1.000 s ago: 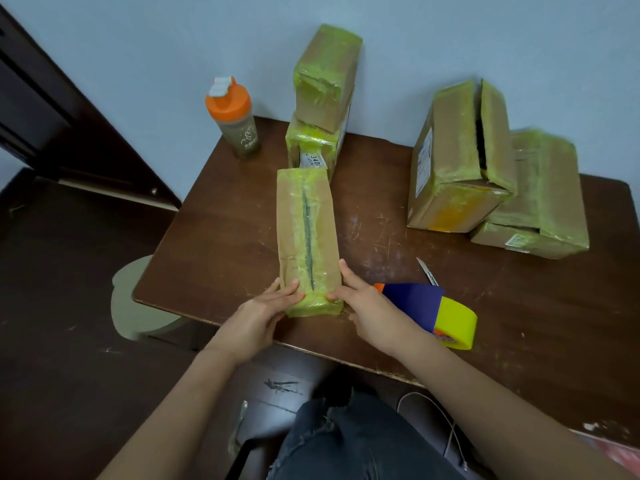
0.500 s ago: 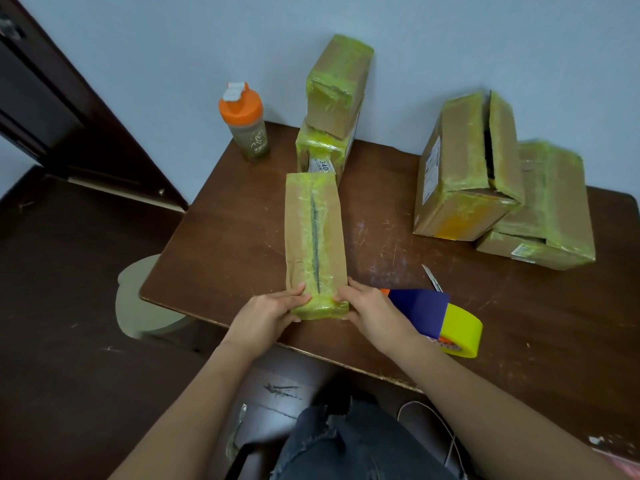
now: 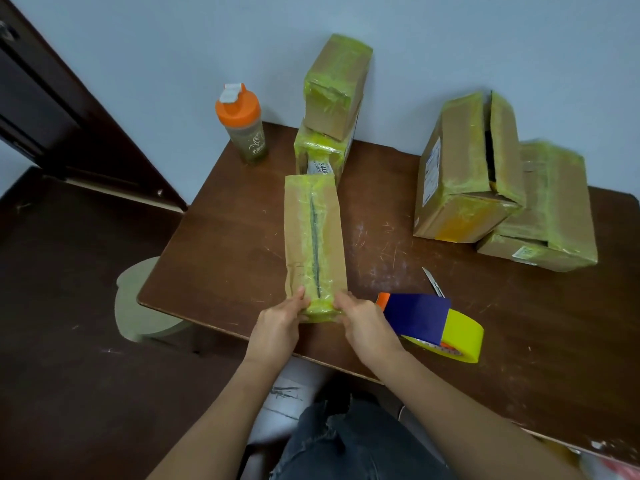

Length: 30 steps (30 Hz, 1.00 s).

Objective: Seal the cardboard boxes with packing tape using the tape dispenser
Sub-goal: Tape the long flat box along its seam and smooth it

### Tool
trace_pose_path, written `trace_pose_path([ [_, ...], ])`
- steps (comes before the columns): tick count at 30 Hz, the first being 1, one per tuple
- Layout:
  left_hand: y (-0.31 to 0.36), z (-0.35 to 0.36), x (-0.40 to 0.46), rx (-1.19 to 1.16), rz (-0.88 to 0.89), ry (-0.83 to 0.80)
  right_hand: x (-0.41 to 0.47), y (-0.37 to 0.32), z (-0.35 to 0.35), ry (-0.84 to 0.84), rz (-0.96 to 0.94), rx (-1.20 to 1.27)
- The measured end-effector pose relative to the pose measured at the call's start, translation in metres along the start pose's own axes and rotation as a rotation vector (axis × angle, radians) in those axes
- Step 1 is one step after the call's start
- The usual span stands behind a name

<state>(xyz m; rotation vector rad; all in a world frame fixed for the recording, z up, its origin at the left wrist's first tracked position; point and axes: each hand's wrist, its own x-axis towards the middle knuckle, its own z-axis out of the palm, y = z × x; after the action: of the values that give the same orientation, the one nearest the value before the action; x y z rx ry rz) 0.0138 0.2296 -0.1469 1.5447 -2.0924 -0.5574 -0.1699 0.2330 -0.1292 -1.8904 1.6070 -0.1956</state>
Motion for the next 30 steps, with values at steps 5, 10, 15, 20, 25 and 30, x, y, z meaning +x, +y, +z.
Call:
trace_pose_path([
  [5,-0.003,-0.008,-0.001,-0.132,0.023,0.003,-0.004,-0.006,-0.015,-0.031,0.052,0.053],
  [10,-0.008,-0.012,0.000,-0.106,0.032,-0.026,-0.010,-0.042,-0.027,-0.054,0.006,-0.258],
  [15,-0.003,-0.011,0.002,-0.127,-0.028,-0.022,-0.011,-0.050,-0.031,-0.134,-0.039,-0.390],
  [20,0.017,-0.024,-0.004,-0.606,-0.408,0.097,-0.007,-0.039,-0.045,0.000,0.089,-0.124],
  [25,0.038,-0.018,-0.004,-0.367,-0.582,0.250,0.000,-0.033,-0.038,0.026,0.376,0.208],
  [30,0.040,-0.010,0.002,-0.745,-0.886,0.171,0.015,-0.042,-0.016,-0.114,0.571,0.556],
])
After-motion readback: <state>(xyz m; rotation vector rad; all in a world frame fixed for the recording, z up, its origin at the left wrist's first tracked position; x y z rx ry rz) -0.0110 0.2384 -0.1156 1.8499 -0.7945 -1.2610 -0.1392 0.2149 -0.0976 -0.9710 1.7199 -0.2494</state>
